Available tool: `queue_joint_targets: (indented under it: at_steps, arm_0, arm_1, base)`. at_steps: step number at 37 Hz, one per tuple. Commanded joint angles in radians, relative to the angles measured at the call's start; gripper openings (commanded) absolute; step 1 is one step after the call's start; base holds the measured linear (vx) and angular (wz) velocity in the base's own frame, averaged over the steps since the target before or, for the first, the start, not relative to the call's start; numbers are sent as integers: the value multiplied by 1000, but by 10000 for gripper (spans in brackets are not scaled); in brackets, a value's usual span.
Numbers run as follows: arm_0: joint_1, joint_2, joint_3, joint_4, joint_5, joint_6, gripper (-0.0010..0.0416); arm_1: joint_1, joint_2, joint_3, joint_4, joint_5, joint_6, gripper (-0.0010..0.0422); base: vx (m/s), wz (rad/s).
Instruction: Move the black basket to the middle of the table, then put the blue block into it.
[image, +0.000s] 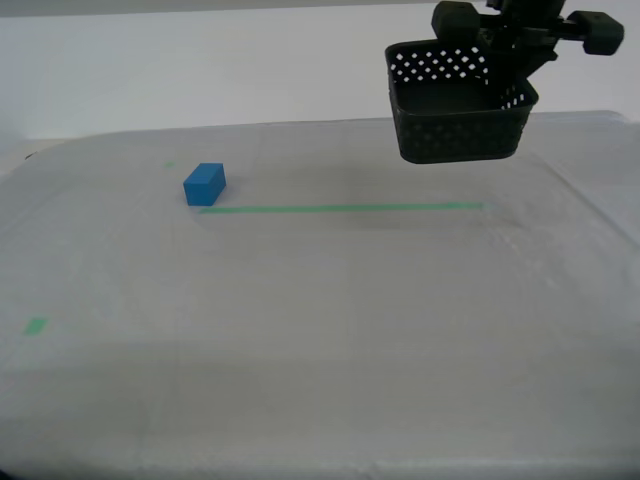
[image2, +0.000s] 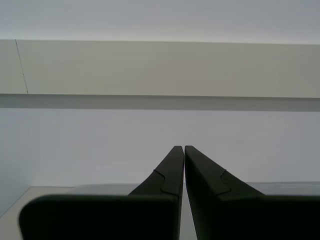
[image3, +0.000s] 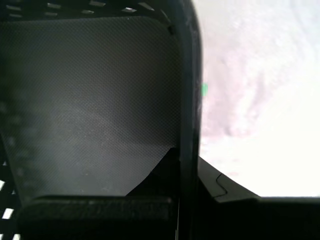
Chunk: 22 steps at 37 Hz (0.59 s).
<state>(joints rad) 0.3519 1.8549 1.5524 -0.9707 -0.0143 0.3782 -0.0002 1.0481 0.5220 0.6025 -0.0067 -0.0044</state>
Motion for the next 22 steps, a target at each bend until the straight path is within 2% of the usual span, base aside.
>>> queue_joint_targets:
  at_steps: [1, 10, 15, 22]
  arm_0:
    - [21, 55, 67, -8, -4, 2, -1]
    - [55, 223, 255, -87, -51, 0, -1]
    - [66, 293, 328, -92, -97, 0, -1]
    - [82, 365, 399, -114, -105, 14, -1]
  arm_1:
    - [0, 0, 1, 5, 0, 2, 0]
    - [0, 0, 1, 5, 0, 2, 0]
    - [0, 0, 1, 5, 0, 2, 0]
    - [0, 0, 1, 5, 0, 2, 0]
  base:
    - [0, 0]
    - [0, 0]
    - [0, 0]
    - [0, 0]
